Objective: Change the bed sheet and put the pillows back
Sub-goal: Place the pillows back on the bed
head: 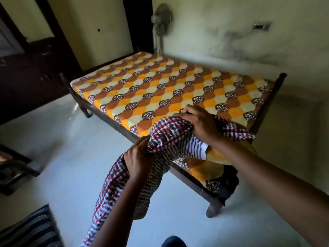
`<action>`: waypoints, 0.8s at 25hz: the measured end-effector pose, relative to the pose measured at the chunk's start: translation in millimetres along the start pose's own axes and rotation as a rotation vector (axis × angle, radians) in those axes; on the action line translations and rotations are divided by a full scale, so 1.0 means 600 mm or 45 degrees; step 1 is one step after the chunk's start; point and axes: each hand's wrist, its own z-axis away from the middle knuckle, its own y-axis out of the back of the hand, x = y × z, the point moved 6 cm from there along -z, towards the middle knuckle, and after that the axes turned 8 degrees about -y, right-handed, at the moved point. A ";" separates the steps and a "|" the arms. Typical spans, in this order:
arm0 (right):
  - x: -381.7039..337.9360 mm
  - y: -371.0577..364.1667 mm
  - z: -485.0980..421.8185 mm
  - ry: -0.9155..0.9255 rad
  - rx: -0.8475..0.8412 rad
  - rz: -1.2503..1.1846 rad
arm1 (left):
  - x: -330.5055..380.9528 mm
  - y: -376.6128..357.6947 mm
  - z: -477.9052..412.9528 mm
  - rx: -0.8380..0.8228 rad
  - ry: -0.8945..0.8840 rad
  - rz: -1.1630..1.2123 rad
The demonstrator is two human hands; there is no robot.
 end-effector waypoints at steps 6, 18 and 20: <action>0.216 -0.033 -0.082 -0.020 -0.014 -0.012 | 0.060 -0.162 -0.159 0.057 -0.014 0.020; 0.604 -0.139 -0.158 0.252 -0.053 0.093 | 0.157 -0.511 -0.303 0.213 -0.001 0.018; 0.669 -0.186 -0.084 0.305 -0.269 0.115 | 0.178 -0.609 -0.242 -0.014 0.036 0.013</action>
